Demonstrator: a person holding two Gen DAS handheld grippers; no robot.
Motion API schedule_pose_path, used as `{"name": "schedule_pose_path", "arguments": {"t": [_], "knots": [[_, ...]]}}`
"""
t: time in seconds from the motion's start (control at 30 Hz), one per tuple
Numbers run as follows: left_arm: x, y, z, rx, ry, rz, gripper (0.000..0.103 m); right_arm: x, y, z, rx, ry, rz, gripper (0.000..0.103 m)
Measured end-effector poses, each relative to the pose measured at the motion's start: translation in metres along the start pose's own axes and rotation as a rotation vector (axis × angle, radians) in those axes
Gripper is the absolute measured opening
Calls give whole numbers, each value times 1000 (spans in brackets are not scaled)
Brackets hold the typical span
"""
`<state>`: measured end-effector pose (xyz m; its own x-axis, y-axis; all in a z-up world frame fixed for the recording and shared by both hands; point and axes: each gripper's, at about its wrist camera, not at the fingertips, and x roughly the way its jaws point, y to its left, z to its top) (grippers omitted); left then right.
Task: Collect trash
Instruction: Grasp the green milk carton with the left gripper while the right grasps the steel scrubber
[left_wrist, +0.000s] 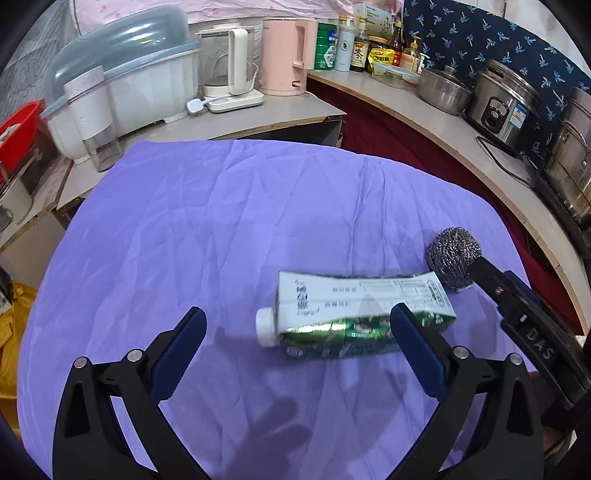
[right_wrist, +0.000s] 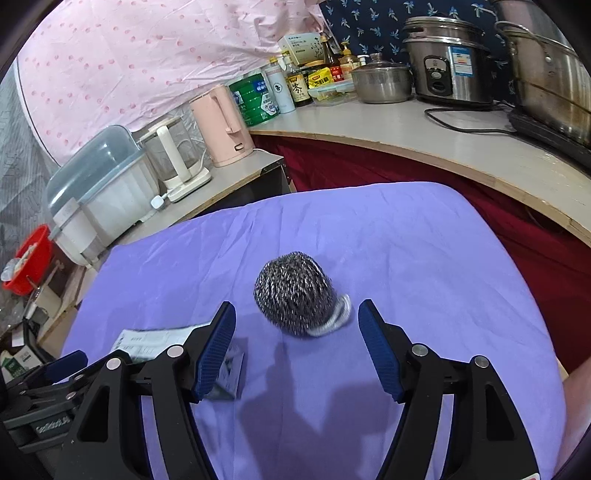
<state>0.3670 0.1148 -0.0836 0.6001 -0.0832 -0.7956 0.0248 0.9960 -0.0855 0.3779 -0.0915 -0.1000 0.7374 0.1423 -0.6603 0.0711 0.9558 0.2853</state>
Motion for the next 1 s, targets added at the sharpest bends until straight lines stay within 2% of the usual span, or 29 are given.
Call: {"name": "schedule_pose_path", "arguments": {"t": [0.23, 0.3, 0.33, 0.37, 0.5, 0.53, 0.63, 0.83, 1.0], "knots": [[22, -4, 11, 8, -16, -39, 96, 34, -1, 7, 7, 22, -3, 67], [25, -5, 13, 4, -5, -67, 96, 37, -1, 6, 3, 27, 3, 62], [26, -5, 13, 1, 1, -82, 96, 38, -1, 5, 0, 34, 18, 52], [26, -6, 12, 1, 7, -93, 95, 38, 0, 4, -4, 39, 24, 53], [22, -13, 4, 22, 12, -132, 95, 28, 5, -6, -32, 37, 36, 51], [19, -15, 1, 26, 13, -142, 91, 24, 7, -10, -36, 36, 33, 50], [12, -17, -7, 31, 25, -154, 90, 9, 4, -23, -20, 49, 52, 50], [-8, -20, -31, 44, 46, -163, 81, -25, 3, -46, -20, 68, 76, 49], [-27, -20, -49, 41, 56, -165, 79, -49, 3, -63, -24, 78, 71, 49]]}}
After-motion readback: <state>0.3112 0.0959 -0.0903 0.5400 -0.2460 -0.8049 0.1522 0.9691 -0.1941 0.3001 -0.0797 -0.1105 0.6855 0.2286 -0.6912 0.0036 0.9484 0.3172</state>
